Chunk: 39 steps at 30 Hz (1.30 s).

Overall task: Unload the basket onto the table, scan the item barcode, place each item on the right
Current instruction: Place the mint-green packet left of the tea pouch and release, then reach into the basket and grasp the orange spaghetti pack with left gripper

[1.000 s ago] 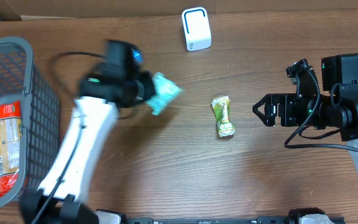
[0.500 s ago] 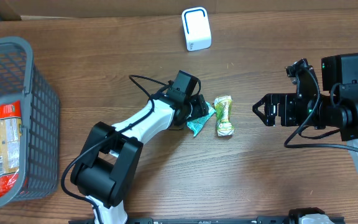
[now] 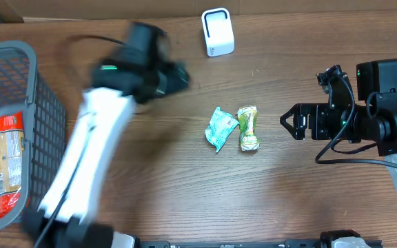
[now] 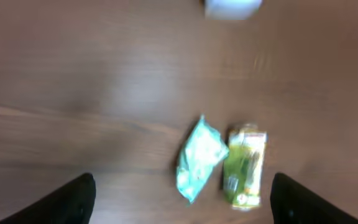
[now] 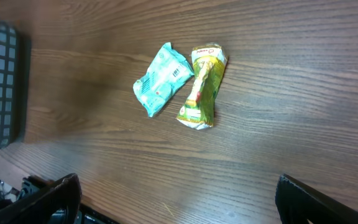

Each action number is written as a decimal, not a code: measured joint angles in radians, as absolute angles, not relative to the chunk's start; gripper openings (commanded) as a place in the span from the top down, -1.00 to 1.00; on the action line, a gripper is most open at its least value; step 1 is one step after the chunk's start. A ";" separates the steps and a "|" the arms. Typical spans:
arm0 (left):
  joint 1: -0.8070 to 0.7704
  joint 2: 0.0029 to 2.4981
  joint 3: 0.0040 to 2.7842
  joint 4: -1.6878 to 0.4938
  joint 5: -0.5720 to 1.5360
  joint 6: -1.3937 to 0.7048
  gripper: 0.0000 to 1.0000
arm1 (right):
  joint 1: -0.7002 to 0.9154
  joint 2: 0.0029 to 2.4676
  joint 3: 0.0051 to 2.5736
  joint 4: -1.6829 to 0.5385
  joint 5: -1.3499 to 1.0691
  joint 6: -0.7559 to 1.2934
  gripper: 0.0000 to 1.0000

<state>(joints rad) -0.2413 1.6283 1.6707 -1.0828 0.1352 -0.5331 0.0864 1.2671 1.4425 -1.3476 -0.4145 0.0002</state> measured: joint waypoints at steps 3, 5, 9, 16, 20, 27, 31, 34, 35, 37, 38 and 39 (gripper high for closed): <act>-0.121 1.532 1.842 -1.266 0.067 -0.508 -0.69 | 0.087 1.267 1.443 -1.348 -0.414 0.000 -1.00; -0.022 1.477 1.912 -1.342 0.023 -0.497 -0.76 | 0.087 1.267 1.443 -1.347 -0.414 0.000 -1.00; 0.229 1.386 1.947 -1.451 -0.043 -0.484 -1.00 | 0.087 1.267 1.443 -1.348 -0.414 0.000 -1.00; 0.647 1.382 1.912 -1.509 -0.066 -0.409 -1.00 | 0.086 1.267 1.443 -1.350 -0.414 0.000 -1.00; 0.795 1.396 1.829 -1.421 -0.025 -0.385 -1.00 | 0.087 1.267 1.443 -1.353 -0.414 0.000 -1.00; 0.855 1.513 1.696 -1.262 -0.012 -0.369 -0.99 | 0.087 1.267 1.443 -1.354 -0.414 0.000 -1.00; 0.855 1.637 1.671 -1.200 -0.012 -0.327 -0.94 | 0.087 1.267 1.443 -1.354 -0.414 -0.001 -1.00; 0.855 1.741 1.663 -1.168 -0.012 -0.278 -0.88 | 0.087 1.267 1.443 -1.353 -0.415 0.000 -1.00; 0.855 1.767 1.661 -1.159 -0.014 -0.259 -0.87 | 0.087 1.267 1.443 -1.352 -0.414 -0.001 -1.00; 0.855 1.816 1.657 -1.147 -0.027 -0.229 -0.88 | 0.087 1.268 1.443 -1.350 -0.415 0.000 -1.00; 0.855 1.837 1.655 -1.143 -0.041 -0.219 -0.89 | 0.087 1.270 1.443 -1.347 -0.415 0.000 -1.00; 0.854 1.855 1.655 -1.139 -0.061 -0.208 -0.89 | 0.087 1.271 1.443 -1.346 -0.414 -0.001 -1.00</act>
<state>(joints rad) 0.8536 1.8553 1.6554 -1.1385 -0.0612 -0.2077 0.0868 1.2713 1.4425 -1.3460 -0.4145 -0.0010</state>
